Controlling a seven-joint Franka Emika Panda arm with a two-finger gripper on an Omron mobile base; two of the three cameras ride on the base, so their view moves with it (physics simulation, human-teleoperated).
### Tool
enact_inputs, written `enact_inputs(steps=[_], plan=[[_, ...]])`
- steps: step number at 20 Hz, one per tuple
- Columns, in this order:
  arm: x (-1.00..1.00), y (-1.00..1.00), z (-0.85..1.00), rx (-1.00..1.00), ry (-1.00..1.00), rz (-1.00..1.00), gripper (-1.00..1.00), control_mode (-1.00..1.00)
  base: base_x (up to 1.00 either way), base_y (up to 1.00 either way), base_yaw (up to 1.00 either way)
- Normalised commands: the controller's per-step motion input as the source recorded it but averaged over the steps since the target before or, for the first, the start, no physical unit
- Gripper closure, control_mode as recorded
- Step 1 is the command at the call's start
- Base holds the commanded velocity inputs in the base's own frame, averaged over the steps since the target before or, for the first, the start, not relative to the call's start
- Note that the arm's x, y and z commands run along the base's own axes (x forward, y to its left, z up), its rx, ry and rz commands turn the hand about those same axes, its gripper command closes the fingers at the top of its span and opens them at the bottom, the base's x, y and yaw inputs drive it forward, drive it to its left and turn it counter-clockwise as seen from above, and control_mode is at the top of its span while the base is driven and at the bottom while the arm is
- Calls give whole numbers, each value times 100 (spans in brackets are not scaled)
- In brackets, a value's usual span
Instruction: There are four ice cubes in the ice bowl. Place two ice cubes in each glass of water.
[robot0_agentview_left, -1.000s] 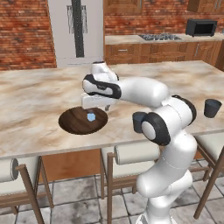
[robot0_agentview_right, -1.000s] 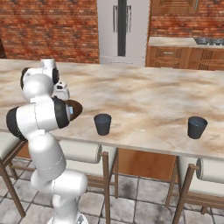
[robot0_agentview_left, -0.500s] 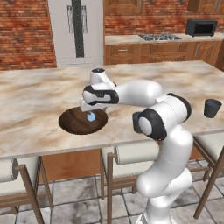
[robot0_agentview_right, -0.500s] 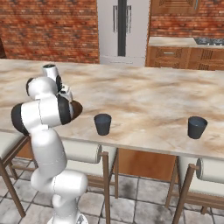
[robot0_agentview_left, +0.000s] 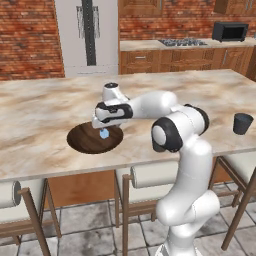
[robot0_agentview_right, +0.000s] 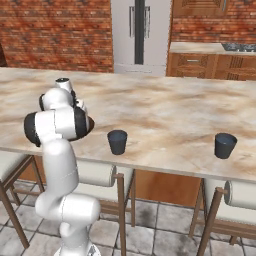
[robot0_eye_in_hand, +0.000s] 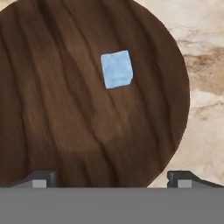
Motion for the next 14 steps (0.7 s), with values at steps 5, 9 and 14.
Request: enact_inputs(steps=[5,9,14], plan=[[44,6,-37,0,-3,0,-100,-100,0,0,0],[55,7,-43,0,-4,0,-100,-100,0,0,0],[26,13,-27,0,-1,0,-100,-100,0,0,0]])
